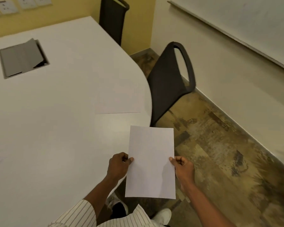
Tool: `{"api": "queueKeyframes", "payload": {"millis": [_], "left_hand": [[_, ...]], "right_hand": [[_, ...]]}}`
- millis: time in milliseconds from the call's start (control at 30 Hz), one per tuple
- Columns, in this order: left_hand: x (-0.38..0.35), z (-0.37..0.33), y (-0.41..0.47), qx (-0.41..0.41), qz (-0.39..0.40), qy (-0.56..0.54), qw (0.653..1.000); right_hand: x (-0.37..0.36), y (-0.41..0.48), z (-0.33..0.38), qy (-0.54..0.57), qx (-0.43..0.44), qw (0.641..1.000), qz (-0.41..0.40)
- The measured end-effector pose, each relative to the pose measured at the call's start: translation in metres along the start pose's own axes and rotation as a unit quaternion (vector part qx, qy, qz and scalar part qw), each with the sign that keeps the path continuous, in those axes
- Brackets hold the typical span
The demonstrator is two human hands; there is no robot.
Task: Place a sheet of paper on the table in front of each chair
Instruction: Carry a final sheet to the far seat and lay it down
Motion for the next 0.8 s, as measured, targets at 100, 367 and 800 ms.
{"api": "queueKeyframes", "payload": {"millis": [100,367,800], "left_hand": [[-0.052,-0.021,-0.021,-0.012,0.01,0.035,0.999],[-0.178,-0.075,-0.051,-0.066,0.036,0.147,0.986],[-0.327,-0.176,-0.031,-0.101,0.131,0.189,0.968]], "right_hand": [[0.055,0.004,-0.017,0.014,-0.015,0.999,-0.024],[0.186,0.026,-0.048,0.047,-0.035,0.993,-0.101],[0.321,0.072,-0.068,0.124,-0.066,0.968,-0.209]]}}
Point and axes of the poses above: each hand's wrist, its own y-axis towards the middle knuckle, its own x-axis out of the back of the hand, z = x × y, the point moved 8 cm from there along y, towards the middle knuckle, and after that the axes turned 2 degrees about x, right-handed, at the moved point
